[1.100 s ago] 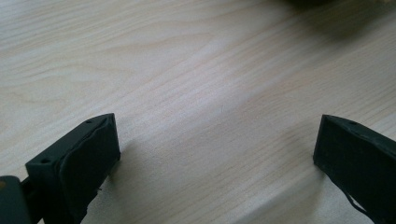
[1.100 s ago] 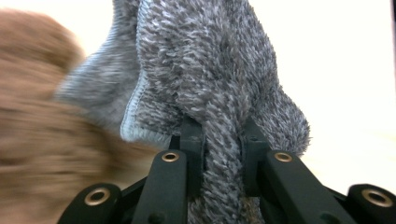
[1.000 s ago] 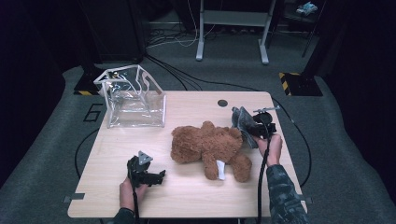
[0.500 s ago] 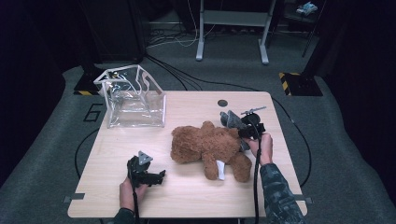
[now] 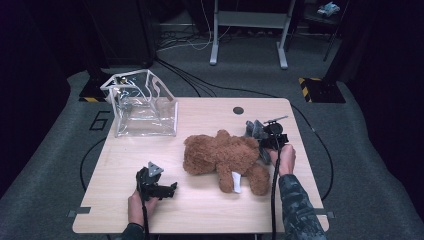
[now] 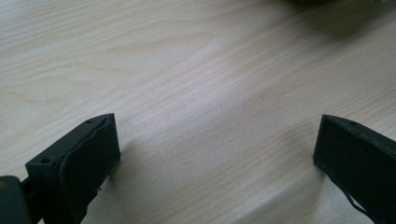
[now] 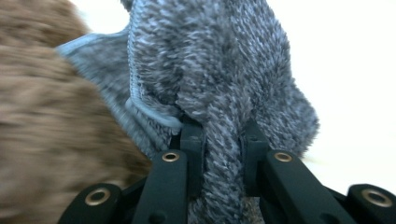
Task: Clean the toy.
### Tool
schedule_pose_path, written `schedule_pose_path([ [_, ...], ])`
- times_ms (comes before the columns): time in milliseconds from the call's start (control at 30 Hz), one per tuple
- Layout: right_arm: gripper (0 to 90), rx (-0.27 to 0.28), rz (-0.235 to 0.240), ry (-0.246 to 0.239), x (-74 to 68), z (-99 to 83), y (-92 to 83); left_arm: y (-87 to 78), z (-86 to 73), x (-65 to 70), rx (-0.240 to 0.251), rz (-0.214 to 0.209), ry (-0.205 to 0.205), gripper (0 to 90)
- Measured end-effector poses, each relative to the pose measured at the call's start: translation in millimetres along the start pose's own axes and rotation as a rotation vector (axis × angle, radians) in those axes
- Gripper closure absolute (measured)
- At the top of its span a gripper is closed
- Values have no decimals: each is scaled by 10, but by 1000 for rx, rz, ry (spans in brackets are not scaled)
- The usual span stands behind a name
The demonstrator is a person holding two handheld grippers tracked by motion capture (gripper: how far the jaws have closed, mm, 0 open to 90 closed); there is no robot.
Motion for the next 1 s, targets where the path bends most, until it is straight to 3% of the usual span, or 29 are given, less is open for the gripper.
schedule_pose_path([
  [133,768,-52,-76,21,154,-69,38,-1,0,0,0,0,0,0],
  [267,767,-46,-86,38,260,-161,-44,-1,0,0,0,0,0,0],
  [500,769,55,53,78,311,-304,-485,-1,0,0,0,0,0,0],
  [600,770,83,101,62,258,-315,-616,0,0,-1,0,0,0,0],
  [633,770,101,140,35,174,-310,-684,-1,0,-1,0,0,0,0],
  [733,771,103,162,-6,91,-296,-692,-1,0,-1,0,0,1,0],
  [900,772,47,185,-79,-75,-267,-564,-1,0,0,0,0,0,0],
  [1000,774,17,162,-115,-154,-267,-449,-1,0,-1,0,0,1,0],
])
Point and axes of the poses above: each handheld gripper's, and its own axes: y roughly forward along the jaws, z roughly out of its top, x roughly to its right, the point moved 2 cm from there along y, roughly forward along the jaws, and after that the axes turned 1 degree about -x, right-handed, at the moved point
